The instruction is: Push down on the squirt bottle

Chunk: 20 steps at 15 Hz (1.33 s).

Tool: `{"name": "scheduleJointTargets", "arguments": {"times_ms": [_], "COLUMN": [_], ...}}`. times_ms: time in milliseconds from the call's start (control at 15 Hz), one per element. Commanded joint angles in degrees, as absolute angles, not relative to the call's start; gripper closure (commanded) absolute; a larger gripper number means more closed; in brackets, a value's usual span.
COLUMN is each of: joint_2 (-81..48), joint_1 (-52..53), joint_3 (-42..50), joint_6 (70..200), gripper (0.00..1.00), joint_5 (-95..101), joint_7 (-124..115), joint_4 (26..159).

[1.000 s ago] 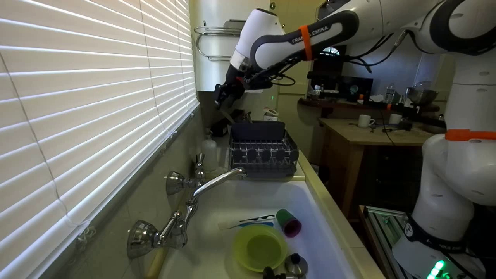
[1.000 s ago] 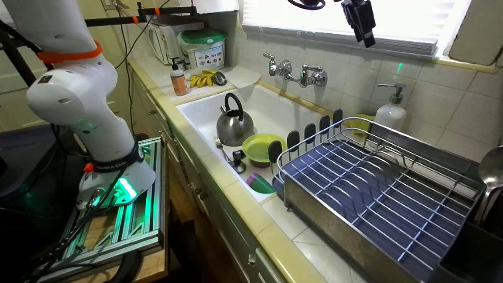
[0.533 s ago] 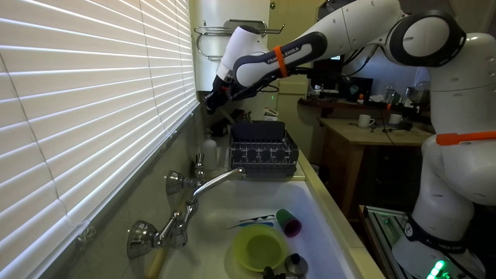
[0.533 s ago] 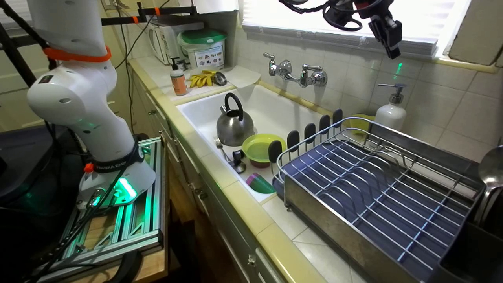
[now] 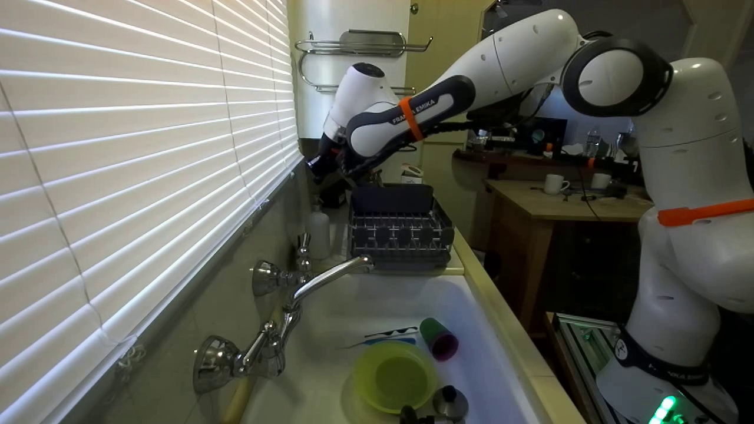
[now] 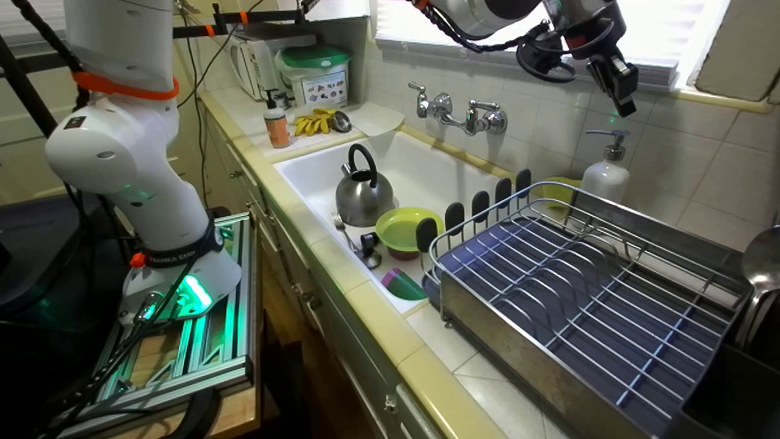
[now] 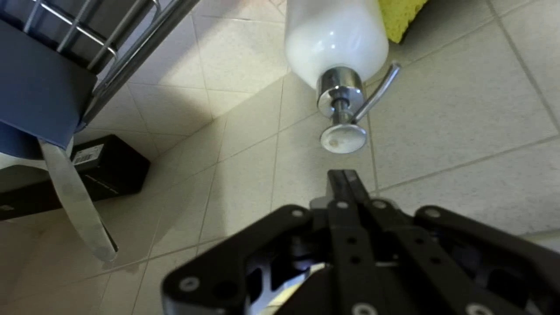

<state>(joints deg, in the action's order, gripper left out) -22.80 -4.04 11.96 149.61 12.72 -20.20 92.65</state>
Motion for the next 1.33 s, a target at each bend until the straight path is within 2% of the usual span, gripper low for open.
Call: {"name": "scheduleJointTargets", "arguments": {"times_ms": [0,1267], "joint_2": [-22.8,-27.2], "joint_1": [-3.6,-4.8], "joint_3": [12.5,11.4], "joint_6": [149.6,152.9], "gripper": [0.99,1.0], "joint_5": [12.1,9.1], "joint_7": [-19.7,-15.9], "joint_4": [92.5,91.1]}}
